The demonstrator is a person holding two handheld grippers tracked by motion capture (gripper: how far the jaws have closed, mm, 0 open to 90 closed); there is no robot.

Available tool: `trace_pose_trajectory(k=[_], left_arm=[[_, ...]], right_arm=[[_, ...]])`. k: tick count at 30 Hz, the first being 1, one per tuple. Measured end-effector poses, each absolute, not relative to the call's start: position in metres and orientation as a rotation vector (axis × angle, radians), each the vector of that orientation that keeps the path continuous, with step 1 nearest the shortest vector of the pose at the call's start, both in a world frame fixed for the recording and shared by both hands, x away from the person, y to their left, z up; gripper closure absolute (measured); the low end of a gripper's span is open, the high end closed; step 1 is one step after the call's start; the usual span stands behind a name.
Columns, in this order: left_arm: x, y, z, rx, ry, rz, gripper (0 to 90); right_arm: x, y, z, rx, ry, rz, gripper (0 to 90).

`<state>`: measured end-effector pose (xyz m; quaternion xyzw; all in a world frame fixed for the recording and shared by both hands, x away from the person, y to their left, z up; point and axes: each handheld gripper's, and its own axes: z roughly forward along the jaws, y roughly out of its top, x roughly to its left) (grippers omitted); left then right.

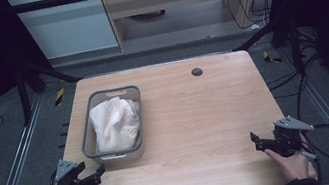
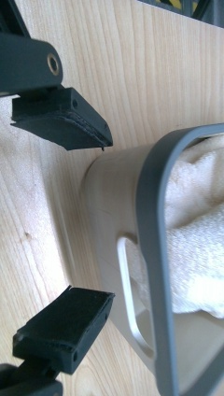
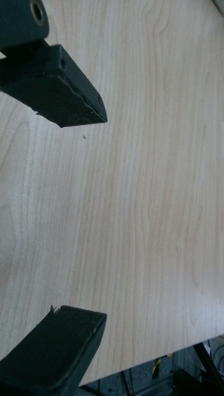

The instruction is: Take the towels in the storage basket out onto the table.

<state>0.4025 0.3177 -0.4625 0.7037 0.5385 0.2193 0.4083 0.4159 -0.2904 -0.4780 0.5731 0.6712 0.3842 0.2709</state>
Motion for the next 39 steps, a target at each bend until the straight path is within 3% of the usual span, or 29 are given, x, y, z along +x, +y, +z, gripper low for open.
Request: trace_pose_trajectory(k=[39], left_arm=[[0.415,0.316,-0.412,1.702,1.316,0.549,22.2]], right_arm=[[0.410,-0.290,-0.481,1.548,1.812,1.019,5.2]])
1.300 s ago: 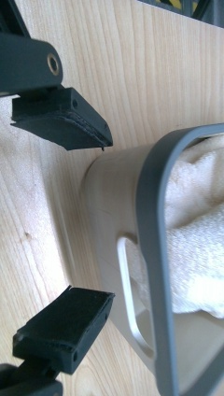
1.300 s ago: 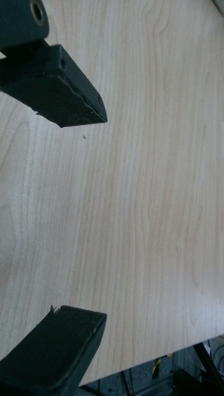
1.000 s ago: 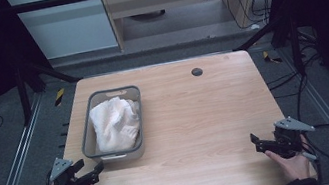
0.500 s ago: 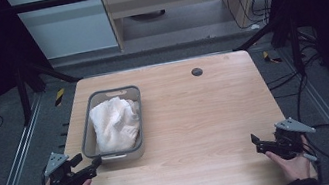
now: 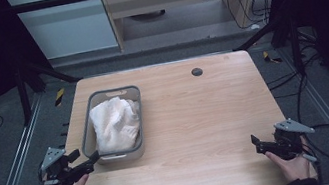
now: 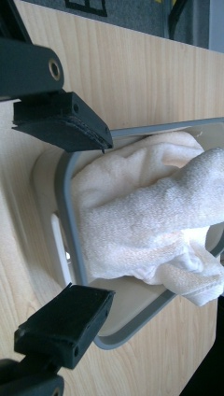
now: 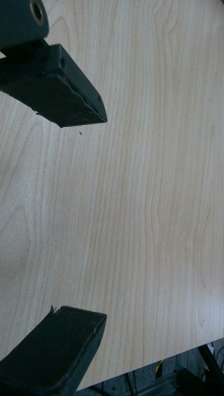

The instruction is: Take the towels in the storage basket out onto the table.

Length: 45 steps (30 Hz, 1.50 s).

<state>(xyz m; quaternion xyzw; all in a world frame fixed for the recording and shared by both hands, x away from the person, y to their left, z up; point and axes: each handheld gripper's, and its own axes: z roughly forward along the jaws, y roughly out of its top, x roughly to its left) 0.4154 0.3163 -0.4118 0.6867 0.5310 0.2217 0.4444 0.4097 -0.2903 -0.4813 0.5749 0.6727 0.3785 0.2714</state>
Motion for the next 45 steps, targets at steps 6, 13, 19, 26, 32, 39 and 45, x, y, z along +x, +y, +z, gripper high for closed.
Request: trace_pose_trajectory(k=[6,13,19,26,32,39,45], left_arm=[[0.424,0.311,-0.402,1.717,1.290,0.554,22.1],[0.434,0.307,-0.392,1.730,1.275,0.556,21.9],[0.442,0.300,-0.388,1.755,1.260,0.550,21.7],[0.451,0.292,-0.388,1.792,1.255,0.530,21.2],[0.459,0.288,-0.388,1.814,1.262,0.523,20.7],[0.470,0.282,-0.389,1.840,1.276,0.514,19.4],[0.479,0.279,-0.393,1.870,1.297,0.510,18.0]], right_arm=[[0.409,-0.291,-0.480,1.542,1.802,1.029,5.2],[0.410,-0.291,-0.480,1.540,1.803,1.028,5.1],[0.410,-0.291,-0.480,1.535,1.805,1.029,5.1],[0.410,-0.291,-0.480,1.532,1.813,1.020,5.1],[0.410,-0.291,-0.480,1.532,1.814,1.022,5.1],[0.411,-0.291,-0.480,1.536,1.821,1.023,4.9],[0.411,-0.291,-0.480,1.537,1.823,1.027,4.8]])
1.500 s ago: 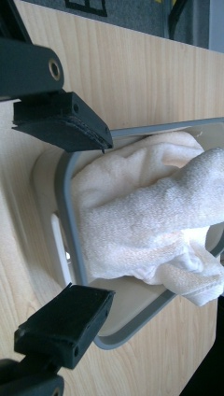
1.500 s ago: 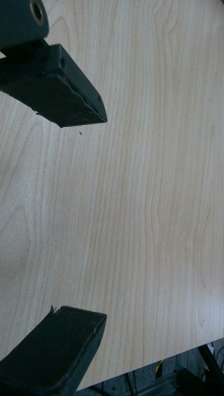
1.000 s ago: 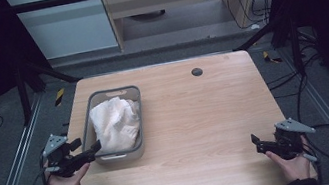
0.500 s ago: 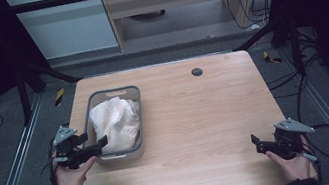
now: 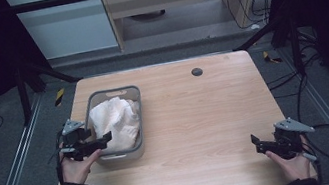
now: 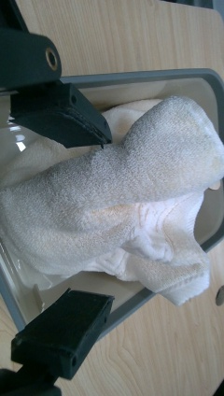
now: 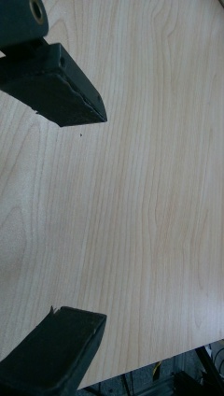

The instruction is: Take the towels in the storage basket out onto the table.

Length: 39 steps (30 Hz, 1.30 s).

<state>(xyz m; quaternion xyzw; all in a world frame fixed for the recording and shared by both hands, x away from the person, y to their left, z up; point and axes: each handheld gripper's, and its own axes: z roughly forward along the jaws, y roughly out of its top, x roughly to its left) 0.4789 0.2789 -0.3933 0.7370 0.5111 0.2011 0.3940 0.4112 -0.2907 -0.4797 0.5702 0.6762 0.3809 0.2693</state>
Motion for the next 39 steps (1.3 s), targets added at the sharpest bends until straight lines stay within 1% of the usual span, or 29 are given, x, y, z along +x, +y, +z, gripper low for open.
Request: trace_pose_trajectory(k=[18,30,39], left_arm=[[0.497,0.270,-0.403,1.940,1.337,0.497,11.8],[0.509,0.266,-0.412,1.985,1.365,0.472,11.3],[0.516,0.266,-0.417,2.009,1.395,0.442,14.8]], right_arm=[[0.413,-0.290,-0.481,1.542,1.843,1.023,4.4],[0.414,-0.290,-0.482,1.539,1.853,1.022,4.0],[0.414,-0.290,-0.482,1.541,1.861,1.022,3.9]])
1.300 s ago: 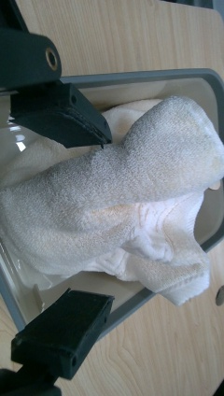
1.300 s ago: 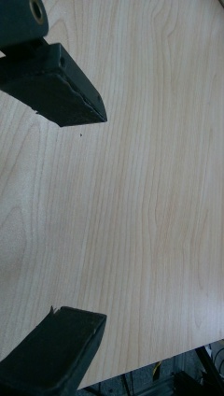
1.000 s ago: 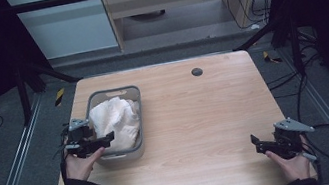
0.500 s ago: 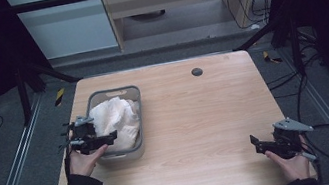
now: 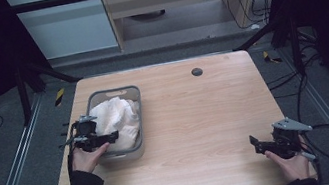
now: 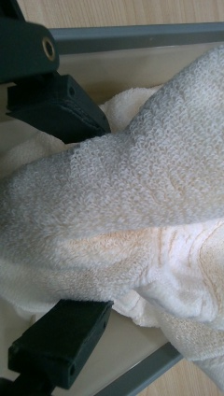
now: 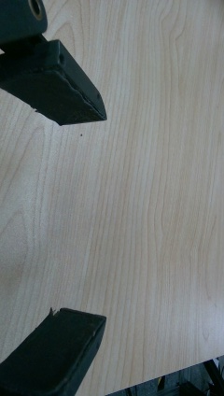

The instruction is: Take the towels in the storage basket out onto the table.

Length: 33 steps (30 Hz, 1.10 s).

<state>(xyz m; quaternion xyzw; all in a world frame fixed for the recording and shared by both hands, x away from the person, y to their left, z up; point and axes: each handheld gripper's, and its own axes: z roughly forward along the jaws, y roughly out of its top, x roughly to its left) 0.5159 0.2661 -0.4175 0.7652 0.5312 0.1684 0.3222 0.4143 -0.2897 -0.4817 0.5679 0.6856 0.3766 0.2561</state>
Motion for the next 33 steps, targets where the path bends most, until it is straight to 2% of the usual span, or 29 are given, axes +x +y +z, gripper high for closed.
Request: trace_pose_trajectory(k=[5,20,33], left_arm=[[0.5185,0.2647,-0.4196,2.014,1.422,0.429,19.3],[0.5234,0.2641,-0.4230,2.023,1.452,0.331,52.0],[0.5214,0.2629,-0.4197,2.026,1.445,0.336,64.3]], right_arm=[[0.4144,-0.2895,-0.4817,1.542,1.863,1.023,3.9],[0.4151,-0.2893,-0.4820,1.547,1.875,1.026,3.5],[0.4154,-0.2894,-0.4825,1.542,1.881,1.022,3.6]])
